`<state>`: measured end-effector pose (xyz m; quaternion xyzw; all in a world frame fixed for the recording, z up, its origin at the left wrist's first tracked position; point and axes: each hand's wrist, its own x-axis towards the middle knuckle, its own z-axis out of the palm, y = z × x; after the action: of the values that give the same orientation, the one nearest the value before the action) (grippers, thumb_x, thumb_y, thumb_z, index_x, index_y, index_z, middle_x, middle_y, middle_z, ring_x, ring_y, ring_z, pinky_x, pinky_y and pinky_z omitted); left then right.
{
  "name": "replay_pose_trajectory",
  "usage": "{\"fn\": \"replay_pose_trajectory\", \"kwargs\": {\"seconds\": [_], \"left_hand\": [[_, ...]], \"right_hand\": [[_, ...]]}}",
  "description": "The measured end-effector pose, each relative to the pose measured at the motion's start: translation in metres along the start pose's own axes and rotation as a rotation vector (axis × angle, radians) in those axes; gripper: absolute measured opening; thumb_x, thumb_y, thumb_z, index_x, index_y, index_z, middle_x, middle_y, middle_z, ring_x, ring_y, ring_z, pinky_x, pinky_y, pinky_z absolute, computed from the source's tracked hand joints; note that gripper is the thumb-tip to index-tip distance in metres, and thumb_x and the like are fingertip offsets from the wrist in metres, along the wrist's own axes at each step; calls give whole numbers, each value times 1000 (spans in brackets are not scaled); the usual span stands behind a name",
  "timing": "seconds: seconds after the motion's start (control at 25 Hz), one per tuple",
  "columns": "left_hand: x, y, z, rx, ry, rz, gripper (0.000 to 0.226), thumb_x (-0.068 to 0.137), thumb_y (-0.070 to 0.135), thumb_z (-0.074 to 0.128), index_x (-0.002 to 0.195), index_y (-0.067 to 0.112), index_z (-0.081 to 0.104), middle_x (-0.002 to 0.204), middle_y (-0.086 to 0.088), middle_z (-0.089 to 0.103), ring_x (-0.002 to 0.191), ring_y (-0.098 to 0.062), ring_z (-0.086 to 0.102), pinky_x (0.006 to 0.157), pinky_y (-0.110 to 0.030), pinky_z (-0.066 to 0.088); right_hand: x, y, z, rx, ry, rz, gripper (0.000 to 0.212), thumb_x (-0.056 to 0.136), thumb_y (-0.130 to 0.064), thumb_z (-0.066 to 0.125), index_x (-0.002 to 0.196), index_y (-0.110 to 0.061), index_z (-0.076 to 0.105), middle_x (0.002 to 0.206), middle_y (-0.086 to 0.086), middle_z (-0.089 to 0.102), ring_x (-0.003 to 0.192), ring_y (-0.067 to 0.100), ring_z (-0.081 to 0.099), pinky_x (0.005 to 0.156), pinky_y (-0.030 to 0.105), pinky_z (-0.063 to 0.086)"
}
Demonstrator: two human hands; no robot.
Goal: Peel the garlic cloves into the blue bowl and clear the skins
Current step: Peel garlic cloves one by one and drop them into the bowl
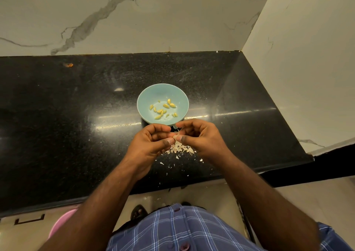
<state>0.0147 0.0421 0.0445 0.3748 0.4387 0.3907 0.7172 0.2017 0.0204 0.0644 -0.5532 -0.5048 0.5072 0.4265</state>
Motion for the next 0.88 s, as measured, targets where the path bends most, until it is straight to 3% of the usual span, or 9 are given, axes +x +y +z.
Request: {"fn": "replay_pose_trajectory", "kwargs": {"seconds": [0.28, 0.52, 0.68, 0.76, 0.88], "left_hand": [[-2, -1, 2, -19, 12, 41, 34, 68, 7, 80, 98, 11, 67, 86, -9, 74, 82, -19, 71, 75, -32, 56], [-2, -2, 3, 22, -25, 125, 28, 82, -14, 71, 97, 8, 63, 85, -12, 71, 80, -21, 67, 70, -28, 56], [-3, 2, 0, 48, -54, 166, 26, 80, -9, 73, 95, 8, 62, 88, -15, 70, 82, -23, 67, 74, -28, 57], [-3, 2, 1, 52, -34, 166, 26, 82, -13, 71, 95, 8, 61, 86, -13, 70, 79, -21, 67, 71, -28, 56], [-3, 1, 4, -12, 18, 107, 22, 77, -5, 74, 85, 12, 63, 81, -13, 69, 68, -19, 63, 63, -28, 52]], "right_hand": [[-3, -3, 6, 209, 55, 98, 26, 82, 11, 74, 99, -8, 71, 75, 3, 71, 68, 12, 67, 64, 24, 54], [-2, -9, 9, 418, 45, 391, 25, 83, 16, 64, 98, -3, 69, 77, 9, 70, 65, 17, 65, 60, 25, 53], [-2, -13, 8, 554, 4, 530, 20, 87, 9, 62, 99, -6, 66, 76, 8, 70, 64, 14, 65, 60, 23, 52], [-3, -14, 11, 542, 21, 497, 19, 87, 10, 63, 98, -5, 66, 78, 10, 70, 65, 15, 66, 60, 24, 53], [-4, -7, 17, 281, 101, 183, 23, 82, 14, 70, 92, -8, 70, 79, 9, 71, 71, 15, 68, 63, 24, 55]]}}
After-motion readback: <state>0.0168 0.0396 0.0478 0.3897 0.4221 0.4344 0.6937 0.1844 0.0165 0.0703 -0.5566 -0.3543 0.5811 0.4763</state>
